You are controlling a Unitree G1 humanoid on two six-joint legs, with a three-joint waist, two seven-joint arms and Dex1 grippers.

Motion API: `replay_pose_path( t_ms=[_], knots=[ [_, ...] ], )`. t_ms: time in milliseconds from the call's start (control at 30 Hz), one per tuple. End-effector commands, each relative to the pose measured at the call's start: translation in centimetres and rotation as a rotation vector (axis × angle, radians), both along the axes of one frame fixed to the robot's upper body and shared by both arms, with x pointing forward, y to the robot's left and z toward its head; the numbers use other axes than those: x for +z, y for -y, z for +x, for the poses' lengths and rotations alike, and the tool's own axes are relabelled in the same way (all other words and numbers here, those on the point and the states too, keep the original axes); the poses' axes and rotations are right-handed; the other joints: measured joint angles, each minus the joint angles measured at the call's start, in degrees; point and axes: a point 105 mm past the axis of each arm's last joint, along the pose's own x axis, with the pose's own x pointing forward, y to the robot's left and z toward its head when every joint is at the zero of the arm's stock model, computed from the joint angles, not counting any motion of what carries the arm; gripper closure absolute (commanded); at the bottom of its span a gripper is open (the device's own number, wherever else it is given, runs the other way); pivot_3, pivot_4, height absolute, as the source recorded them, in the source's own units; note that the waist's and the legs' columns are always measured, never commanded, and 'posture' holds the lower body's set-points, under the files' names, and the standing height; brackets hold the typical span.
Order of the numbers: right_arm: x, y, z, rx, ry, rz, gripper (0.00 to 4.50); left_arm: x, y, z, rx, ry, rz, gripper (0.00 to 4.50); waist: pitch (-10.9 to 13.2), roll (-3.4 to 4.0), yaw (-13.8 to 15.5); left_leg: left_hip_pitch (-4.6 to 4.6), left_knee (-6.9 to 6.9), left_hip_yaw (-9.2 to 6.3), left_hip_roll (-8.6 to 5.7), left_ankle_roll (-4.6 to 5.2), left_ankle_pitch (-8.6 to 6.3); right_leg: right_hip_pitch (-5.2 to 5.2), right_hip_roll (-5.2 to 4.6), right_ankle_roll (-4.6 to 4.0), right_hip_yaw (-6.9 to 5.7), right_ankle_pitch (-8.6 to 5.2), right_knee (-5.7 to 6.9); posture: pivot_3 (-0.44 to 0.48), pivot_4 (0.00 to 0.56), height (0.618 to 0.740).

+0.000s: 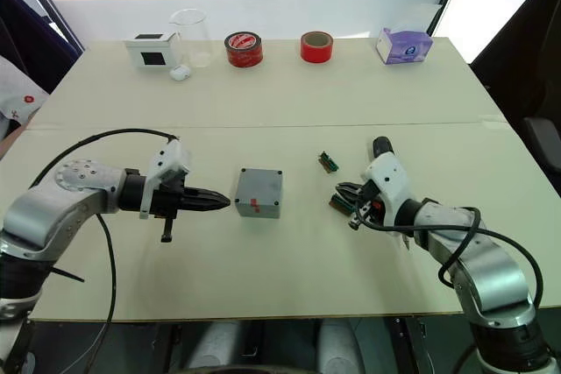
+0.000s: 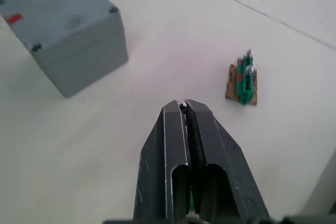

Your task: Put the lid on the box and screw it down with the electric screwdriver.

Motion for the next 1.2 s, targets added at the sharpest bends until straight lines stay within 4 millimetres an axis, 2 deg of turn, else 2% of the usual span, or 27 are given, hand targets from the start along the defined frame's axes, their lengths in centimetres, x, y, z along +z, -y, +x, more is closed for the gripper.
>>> replay_pose_path(
  t_ms=[33, 233, 367, 1200],
  knots=[
    [2.3, -3.5, -0.1, 0.125, 0.076, 0.061, 4.45, 2.4, -1.2, 0.3, 0.031, 0.069, -0.028, 4.5, 0.0, 0.01, -0.04, 0.0, -0.01, -0.01, 0.01, 0.0, 0.0, -0.01, 0.01, -0.01, 0.0, 0.0, 0.0, 0.0, 0.15, 0.74],
    [1.3, -6.9, 1.7, 0.168, 0.074, 0.037, 4.45, 2.0, -1.9, 0.0, 0.05, 0.064, -0.016, 4.5, 0.01, 0.02, 0.05, -0.01, -0.03, 0.02, -0.01, -0.01, 0.0, -0.01, 0.0, -0.03, 0.01, -0.02, 0.0, 0.0, 0.15, 0.74],
    [0.8, -7.5, 1.8, 0.18, 0.065, 0.042, 4.45, 2.0, -1.5, 0.0, 0.063, 0.075, -0.034, 4.5, 0.01, 0.01, 0.36, -0.02, -0.01, 0.02, -0.03, -0.01, 0.01, -0.01, -0.03, -0.03, 0.0, -0.02, 0.01, 0.0, 0.15, 0.74],
    [-1.1, -7.8, 3.3, 0.153, 0.047, 0.02, 4.45, 1.4, -0.5, 0.4, 0.092, 0.094, -0.047, 4.5, 0.01, 0.01, -0.05, -0.02, -0.02, 0.03, -0.03, -0.03, 0.02, -0.05, -0.02, -0.02, 0.01, -0.02, 0.05, 0.0, 0.15, 0.74]
  ],
)
